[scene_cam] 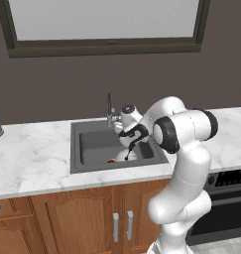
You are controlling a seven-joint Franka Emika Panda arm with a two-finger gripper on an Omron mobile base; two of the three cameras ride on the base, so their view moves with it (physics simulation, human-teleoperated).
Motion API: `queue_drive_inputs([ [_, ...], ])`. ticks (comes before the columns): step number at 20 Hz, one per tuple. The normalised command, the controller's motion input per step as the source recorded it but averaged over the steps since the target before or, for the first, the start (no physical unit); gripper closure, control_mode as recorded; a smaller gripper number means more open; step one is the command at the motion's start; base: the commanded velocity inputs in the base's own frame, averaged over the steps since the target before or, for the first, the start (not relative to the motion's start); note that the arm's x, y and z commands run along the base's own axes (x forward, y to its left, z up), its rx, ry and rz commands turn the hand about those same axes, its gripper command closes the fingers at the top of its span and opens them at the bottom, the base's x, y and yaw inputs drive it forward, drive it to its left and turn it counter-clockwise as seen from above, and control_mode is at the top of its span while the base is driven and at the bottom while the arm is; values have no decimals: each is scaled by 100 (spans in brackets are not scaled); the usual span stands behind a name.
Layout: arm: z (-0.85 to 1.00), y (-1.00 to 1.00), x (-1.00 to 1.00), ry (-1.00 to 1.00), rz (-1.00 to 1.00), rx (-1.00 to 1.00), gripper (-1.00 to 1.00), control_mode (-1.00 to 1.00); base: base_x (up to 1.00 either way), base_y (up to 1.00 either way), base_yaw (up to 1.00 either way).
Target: Open the cabinet, pick the kettle from the cabinet, and place it in the sink.
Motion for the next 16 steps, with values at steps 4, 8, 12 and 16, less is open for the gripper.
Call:
queue_drive_inputs([
  [4, 36, 0, -23, 0, 15, 0, -100, -100, 0, 0, 0],
  [8, 37, 0, -22, 0, 19, 0, -100, -100, 0, 0, 0],
  [12, 37, -1, -24, -1, 22, 0, -100, -100, 0, 0, 0],
  [16, 35, -3, -25, -3, 22, 0, -100, -100, 0, 0, 0],
])
